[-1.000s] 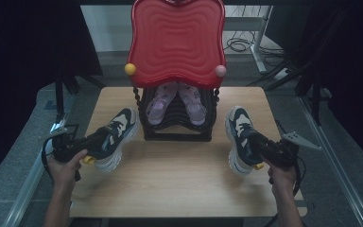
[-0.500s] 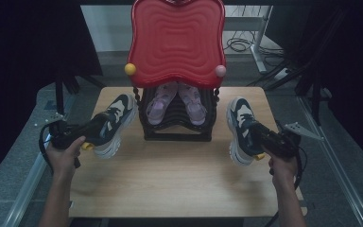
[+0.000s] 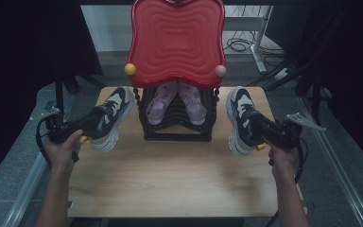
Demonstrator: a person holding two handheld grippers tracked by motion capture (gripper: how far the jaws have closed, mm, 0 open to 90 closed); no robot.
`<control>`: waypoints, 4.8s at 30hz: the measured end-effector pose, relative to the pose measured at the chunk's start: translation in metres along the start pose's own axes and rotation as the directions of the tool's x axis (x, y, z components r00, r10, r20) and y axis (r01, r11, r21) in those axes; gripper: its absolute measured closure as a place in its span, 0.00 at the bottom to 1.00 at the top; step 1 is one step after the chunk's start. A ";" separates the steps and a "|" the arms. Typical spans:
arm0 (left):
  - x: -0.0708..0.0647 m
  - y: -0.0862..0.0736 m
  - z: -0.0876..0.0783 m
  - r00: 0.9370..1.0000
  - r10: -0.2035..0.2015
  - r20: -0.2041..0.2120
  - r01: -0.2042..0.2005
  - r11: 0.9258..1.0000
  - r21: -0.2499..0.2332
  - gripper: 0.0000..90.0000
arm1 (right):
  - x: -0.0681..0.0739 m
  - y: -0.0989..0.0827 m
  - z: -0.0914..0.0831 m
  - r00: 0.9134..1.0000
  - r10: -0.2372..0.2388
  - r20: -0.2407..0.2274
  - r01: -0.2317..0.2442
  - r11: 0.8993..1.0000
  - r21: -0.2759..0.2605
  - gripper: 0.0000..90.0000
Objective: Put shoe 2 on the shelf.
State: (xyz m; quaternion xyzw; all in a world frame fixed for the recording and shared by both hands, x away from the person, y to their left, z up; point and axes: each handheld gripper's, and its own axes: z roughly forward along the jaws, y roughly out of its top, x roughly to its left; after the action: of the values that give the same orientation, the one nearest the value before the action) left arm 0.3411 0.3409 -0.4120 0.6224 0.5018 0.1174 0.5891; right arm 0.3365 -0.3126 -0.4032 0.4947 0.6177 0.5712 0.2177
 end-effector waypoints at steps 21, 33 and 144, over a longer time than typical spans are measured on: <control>-0.003 0.025 0.004 1.000 -0.001 -0.002 0.001 0.999 -0.048 0.81 | 0.000 0.028 0.008 1.000 -0.008 0.008 0.009 0.999 -0.032 0.76; -0.002 0.030 0.007 1.000 0.005 -0.013 -0.006 0.998 -0.069 0.81 | 0.001 0.041 0.014 1.000 -0.012 0.020 0.013 0.999 -0.036 0.76; -0.127 0.201 0.037 0.990 0.101 0.101 -0.074 0.968 -0.238 0.80 | 0.112 0.210 0.039 0.989 -0.110 -0.097 0.091 0.978 -0.186 0.76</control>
State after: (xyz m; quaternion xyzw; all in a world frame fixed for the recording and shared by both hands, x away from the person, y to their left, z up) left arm 0.4068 0.2606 -0.1947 0.5759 0.4223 0.1663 0.6799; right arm 0.3985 -0.2269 -0.1860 0.4098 0.5983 0.6387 0.2571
